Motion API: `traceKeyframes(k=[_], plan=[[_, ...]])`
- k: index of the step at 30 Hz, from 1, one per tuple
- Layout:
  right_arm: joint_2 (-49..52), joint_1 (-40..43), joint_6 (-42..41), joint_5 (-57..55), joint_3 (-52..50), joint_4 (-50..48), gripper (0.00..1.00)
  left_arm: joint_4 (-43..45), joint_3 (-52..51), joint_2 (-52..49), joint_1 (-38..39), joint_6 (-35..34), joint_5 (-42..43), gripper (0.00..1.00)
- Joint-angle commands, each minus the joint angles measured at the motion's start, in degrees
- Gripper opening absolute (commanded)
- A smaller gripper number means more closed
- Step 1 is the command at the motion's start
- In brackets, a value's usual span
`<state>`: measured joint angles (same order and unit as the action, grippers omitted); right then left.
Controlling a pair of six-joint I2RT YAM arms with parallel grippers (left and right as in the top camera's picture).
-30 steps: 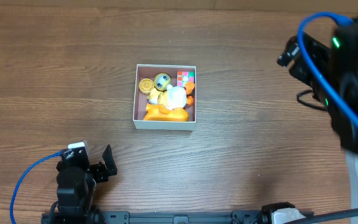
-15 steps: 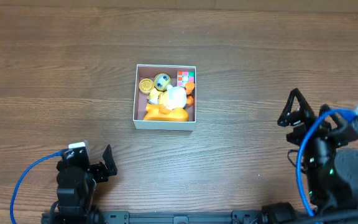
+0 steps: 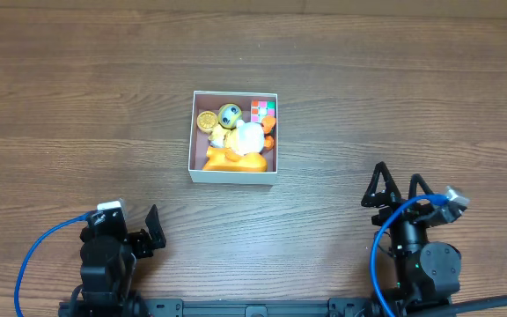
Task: Pack container
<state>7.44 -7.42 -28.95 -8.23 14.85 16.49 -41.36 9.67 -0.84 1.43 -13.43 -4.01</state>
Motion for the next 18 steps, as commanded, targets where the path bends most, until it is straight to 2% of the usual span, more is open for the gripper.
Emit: traceKeyframes(k=[1,7,18], plan=[[-3.02,0.44,-0.2,0.37,-3.87,0.15,1.0,0.02,-0.46,0.63,-0.33,0.79,0.92,1.0],[-4.24,0.44,6.43,0.48,-4.46,1.86,1.0,0.04,-0.46,0.63,-0.33,0.81,0.92,1.0],[-6.78,0.42,6.71,3.26,-8.83,3.48,1.0,0.04,-0.46,0.63,-0.33,0.79,0.92,1.0]])
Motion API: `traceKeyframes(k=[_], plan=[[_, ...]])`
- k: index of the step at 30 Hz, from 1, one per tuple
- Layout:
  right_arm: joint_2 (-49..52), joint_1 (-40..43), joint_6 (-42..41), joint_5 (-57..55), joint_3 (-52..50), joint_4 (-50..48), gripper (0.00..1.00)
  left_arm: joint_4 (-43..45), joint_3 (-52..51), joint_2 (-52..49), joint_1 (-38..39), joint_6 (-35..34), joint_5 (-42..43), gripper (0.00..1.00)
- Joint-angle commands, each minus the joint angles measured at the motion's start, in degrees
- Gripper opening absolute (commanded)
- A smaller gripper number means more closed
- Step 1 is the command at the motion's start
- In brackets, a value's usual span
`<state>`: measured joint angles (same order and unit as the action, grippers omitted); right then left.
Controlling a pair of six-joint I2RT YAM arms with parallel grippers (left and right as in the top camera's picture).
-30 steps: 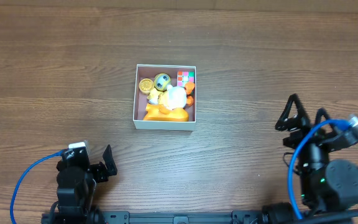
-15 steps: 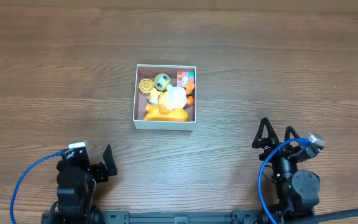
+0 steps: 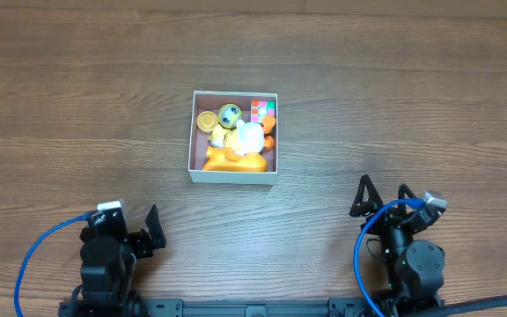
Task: Pack container
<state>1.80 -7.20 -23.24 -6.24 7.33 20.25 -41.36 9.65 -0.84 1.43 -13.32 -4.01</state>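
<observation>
A white square container (image 3: 194, 141) sits on the wooden table in the overhead view, a little above the middle. Inside lie a white and orange duck toy (image 3: 246, 141), a round yellow-green figure (image 3: 229, 114), a tan round piece (image 3: 207, 120) and a multicoloured cube (image 3: 263, 110). My left gripper (image 3: 152, 231) rests near the bottom left edge, far from the box; only one dark finger shows clearly. My right gripper (image 3: 382, 197) rests at the bottom right with its two fingers spread apart and nothing between them.
Blue cables loop beside both arm bases at the bottom edge. Bare wooden tabletop (image 3: 394, 88) surrounds the container on all sides.
My right gripper has shifted left and slightly down toward the bottom edge. The left arm and the container's contents look unchanged.
</observation>
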Motion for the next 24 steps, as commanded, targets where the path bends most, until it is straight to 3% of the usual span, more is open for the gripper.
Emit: traceKeyframes(k=[1,4,24], plan=[[-1.18,0.2,2.84,1.44,-1.31,-0.44,1.0,0.04,-0.44,0.63,-0.33,0.68,0.92,1.0],[-1.66,0.15,5.79,1.42,-1.31,-0.42,1.0,0.04,-0.44,0.63,-0.35,0.68,0.92,1.0],[-1.64,0.15,5.7,1.44,-1.31,-0.42,1.0,0.04,-0.44,0.63,-0.33,0.7,0.92,1.0]])
